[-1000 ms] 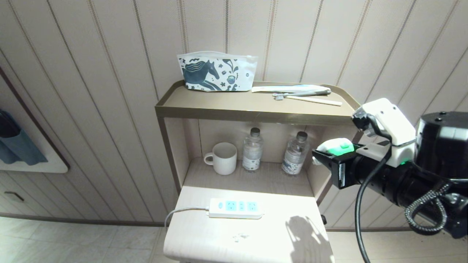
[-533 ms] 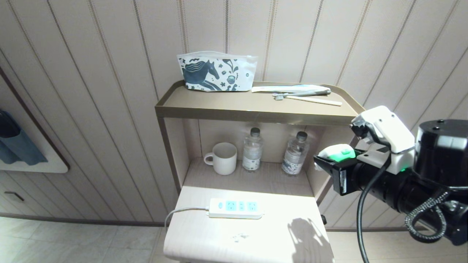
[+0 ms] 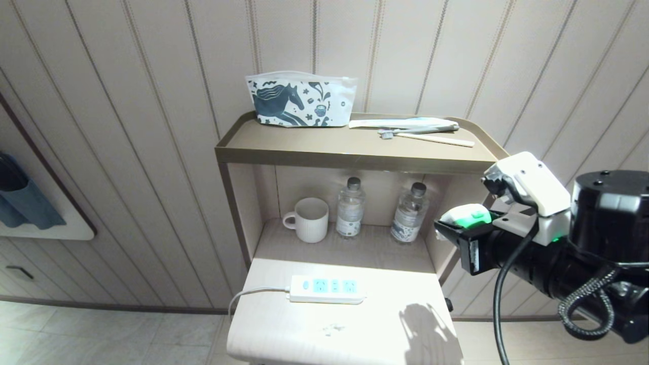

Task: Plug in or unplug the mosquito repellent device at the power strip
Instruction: Place the mosquito repellent liquid on the table

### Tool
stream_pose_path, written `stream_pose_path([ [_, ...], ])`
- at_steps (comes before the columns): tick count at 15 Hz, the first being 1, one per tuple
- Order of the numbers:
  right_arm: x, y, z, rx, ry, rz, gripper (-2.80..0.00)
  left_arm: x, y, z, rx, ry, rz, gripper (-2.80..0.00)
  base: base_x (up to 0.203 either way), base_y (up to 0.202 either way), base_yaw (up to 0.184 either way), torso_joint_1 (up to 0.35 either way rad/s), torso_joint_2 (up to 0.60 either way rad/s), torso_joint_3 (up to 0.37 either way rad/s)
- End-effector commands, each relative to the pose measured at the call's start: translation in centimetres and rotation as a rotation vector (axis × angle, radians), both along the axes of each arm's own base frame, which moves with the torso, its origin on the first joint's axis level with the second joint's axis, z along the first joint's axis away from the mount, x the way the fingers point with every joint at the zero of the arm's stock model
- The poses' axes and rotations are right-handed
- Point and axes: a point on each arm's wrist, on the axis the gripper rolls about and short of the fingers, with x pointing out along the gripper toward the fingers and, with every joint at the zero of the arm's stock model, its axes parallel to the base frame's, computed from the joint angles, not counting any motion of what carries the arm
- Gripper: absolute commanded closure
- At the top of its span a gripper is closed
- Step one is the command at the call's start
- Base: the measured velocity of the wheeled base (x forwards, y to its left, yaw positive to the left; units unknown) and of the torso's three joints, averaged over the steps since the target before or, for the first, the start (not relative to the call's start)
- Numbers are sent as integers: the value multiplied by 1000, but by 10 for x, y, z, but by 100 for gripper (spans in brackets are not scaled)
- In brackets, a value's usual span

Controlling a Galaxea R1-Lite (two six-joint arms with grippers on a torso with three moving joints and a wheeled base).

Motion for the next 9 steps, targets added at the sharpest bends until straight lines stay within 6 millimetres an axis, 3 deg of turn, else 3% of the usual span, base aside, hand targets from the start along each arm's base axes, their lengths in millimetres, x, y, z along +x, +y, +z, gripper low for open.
stream_pose_path([
  [1, 0, 0, 0, 0, -2, -1, 0, 0, 0, 0, 0, 0, 0, 0, 0, 0, 0, -31, 59, 41],
  [5, -1, 0, 0, 1, -4, -2, 0, 0, 0, 0, 0, 0, 0, 0, 0, 0, 0, -150, 334, 173],
  [9, -3, -2, 4, 11, -17, -2, 0, 0, 0, 0, 0, 0, 0, 0, 0, 0, 0, -233, 513, 274],
])
